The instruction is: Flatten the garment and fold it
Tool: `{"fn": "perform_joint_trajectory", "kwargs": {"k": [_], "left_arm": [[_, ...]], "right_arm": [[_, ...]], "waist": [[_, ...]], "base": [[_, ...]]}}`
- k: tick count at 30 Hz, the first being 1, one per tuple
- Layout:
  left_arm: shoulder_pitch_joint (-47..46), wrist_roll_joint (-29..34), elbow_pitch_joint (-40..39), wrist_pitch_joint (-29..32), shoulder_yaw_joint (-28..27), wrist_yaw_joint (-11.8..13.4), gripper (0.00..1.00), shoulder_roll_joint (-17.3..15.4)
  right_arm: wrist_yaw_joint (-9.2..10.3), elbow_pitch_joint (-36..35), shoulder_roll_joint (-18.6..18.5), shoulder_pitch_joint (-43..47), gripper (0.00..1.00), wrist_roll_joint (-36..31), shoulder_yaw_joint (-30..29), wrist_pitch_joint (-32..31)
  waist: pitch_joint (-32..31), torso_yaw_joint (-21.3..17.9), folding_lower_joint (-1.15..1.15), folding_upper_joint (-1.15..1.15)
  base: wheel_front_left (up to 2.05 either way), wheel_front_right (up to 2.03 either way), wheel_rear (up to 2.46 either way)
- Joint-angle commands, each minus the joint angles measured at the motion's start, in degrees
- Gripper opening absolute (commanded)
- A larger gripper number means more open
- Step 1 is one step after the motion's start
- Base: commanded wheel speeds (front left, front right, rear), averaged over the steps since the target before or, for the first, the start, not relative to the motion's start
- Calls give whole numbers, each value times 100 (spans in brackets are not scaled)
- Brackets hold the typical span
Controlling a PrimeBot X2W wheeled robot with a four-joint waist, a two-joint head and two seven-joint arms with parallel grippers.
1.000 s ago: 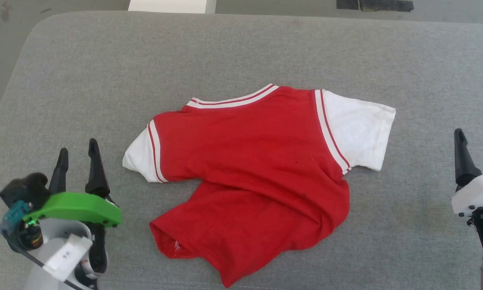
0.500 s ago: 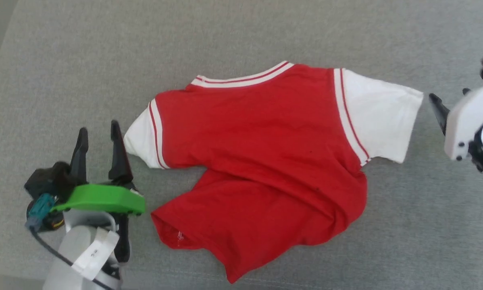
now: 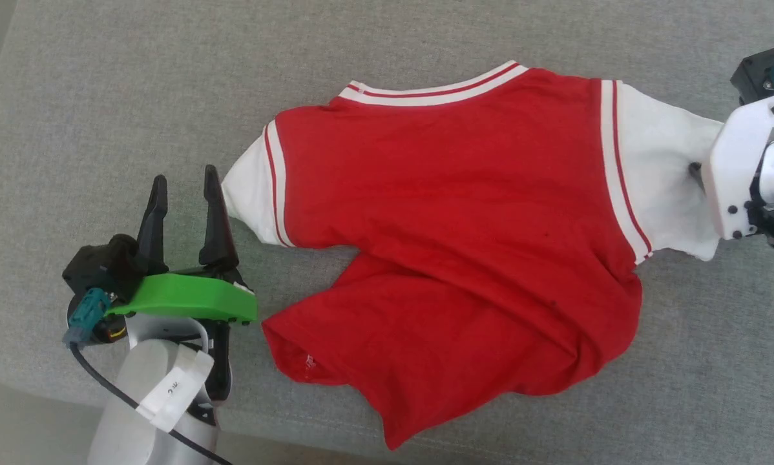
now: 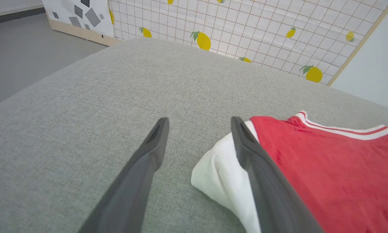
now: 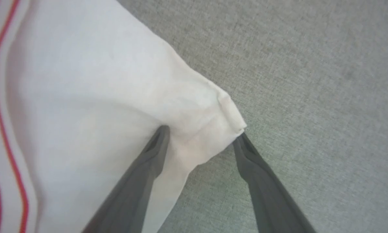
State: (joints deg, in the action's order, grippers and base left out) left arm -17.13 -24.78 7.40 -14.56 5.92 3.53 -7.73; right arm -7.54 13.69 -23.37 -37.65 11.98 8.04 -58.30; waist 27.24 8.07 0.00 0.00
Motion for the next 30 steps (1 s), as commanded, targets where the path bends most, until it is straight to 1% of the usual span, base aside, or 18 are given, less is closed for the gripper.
{"fn": "perform_joint_trajectory", "kwargs": {"k": [1,2,3,4,6,9,16,19,21,23,24,25,28,30], "left_arm": [[-88,81,27,-42,-35,-46,100,30],[-95,102,44,-43,-61,-65,100,45],[-98,119,59,-43,-77,-82,100,55],[-107,139,88,-43,-92,-108,100,64],[-120,178,128,-43,-121,-146,100,79],[-105,219,175,-43,-164,-187,100,92],[-94,276,278,-43,-213,-282,100,104],[-57,274,310,-43,-253,-295,100,90],[-26,270,324,-43,-280,-294,100,72],[-7,262,342,-43,-291,-294,100,58],[-3,259,353,-43,-290,-299,100,49],[-2,257,367,-42,-288,-298,100,40],[-11,258,389,-28,-265,-291,100,32],[-17,260,400,-21,-251,-291,100,20]], "right_arm": [[5,240,102,278,100,128,188,-169],[5,225,75,294,44,185,182,-222],[5,204,45,300,16,208,168,-225],[5,181,8,312,0,236,141,-223],[5,126,-73,332,0,282,54,-197],[5,20,-146,355,0,287,-266,-38],[5,14,-363,725,0,25,-1647,242],[5,111,-305,1003,0,-105,-2061,263],[5,163,-183,1153,0,-140,-2263,277],[5,165,-72,1237,0,-176,-2384,429],[5,155,5,1236,24,-157,-2443,527],[5,123,86,1236,100,-132,-2473,673],[5,-41,319,1189,100,7,-2652,1224],[5,-225,464,1167,100,30,-2816,1765]], "waist": [[29,22,0,0],[17,7,0,0],[3,-5,0,0],[-21,-18,0,0],[-75,-48,0,0],[-162,-100,0,0],[-314,-164,0,0],[-374,-214,0,0],[-400,-254,0,0],[-426,-295,0,0],[-441,-310,0,0],[-461,-328,0,0],[-532,-357,0,0],[-591,-374,0,0]], "base": [[0,0,0],[0,0,0],[0,0,0],[0,0,0],[0,0,0],[0,0,0],[0,0,0],[0,0,0],[0,0,0],[0,0,0],[0,0,0],[0,0,0],[0,0,0],[0,0,0]]}}
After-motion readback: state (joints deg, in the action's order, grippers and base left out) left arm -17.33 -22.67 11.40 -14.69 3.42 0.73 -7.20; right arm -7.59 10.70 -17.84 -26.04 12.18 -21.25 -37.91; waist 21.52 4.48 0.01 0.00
